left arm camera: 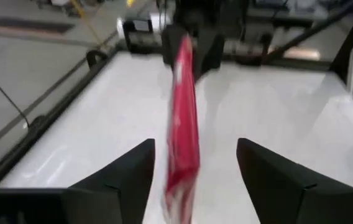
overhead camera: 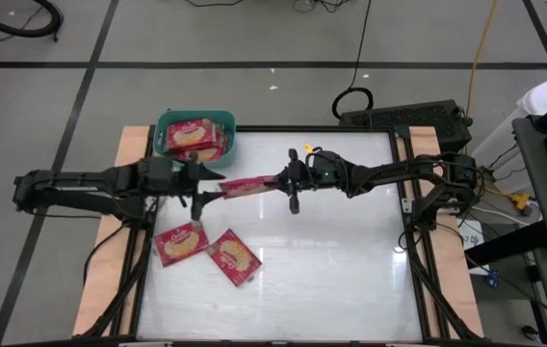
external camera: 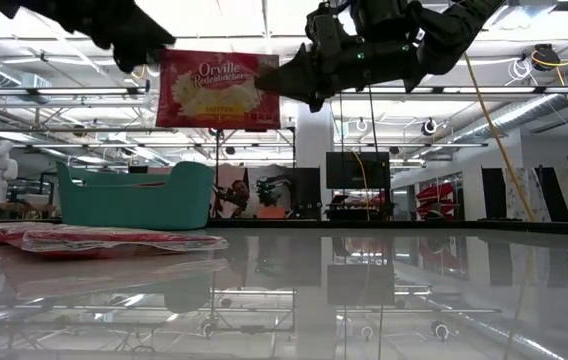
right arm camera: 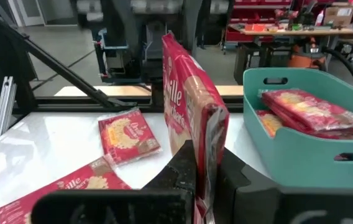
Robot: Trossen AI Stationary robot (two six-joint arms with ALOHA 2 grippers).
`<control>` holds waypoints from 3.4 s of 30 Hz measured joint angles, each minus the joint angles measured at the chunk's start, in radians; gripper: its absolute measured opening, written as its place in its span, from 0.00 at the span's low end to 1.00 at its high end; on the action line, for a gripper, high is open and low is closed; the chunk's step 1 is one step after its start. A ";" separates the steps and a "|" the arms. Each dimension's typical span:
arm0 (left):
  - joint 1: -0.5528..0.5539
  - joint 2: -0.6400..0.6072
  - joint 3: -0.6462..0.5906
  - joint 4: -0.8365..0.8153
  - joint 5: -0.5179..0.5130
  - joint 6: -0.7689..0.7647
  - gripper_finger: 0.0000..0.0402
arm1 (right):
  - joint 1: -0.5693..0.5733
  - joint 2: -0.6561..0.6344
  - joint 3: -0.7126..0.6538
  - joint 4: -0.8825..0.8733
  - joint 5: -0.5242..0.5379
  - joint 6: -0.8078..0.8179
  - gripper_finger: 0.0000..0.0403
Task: Sort popcorn bags into baskets
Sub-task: Stack the red popcorn bag on the red popcorn bags in the green bin
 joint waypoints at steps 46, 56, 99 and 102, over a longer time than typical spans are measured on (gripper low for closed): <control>0.888 -0.001 0.144 -0.356 0.298 0.260 0.05 | 0.093 -0.002 -0.001 -0.187 0.280 -0.037 0.40; 1.141 0.189 0.145 -0.295 0.469 0.152 0.05 | 0.121 -0.002 -0.002 -0.188 0.280 -0.056 0.40; 0.842 0.411 0.148 -0.111 0.153 0.177 0.38 | 0.121 -0.002 -0.002 -0.229 0.227 -0.031 0.40; 0.825 0.452 0.132 -0.088 0.052 0.156 0.30 | 0.121 -0.002 -0.002 -0.231 0.227 -0.027 0.40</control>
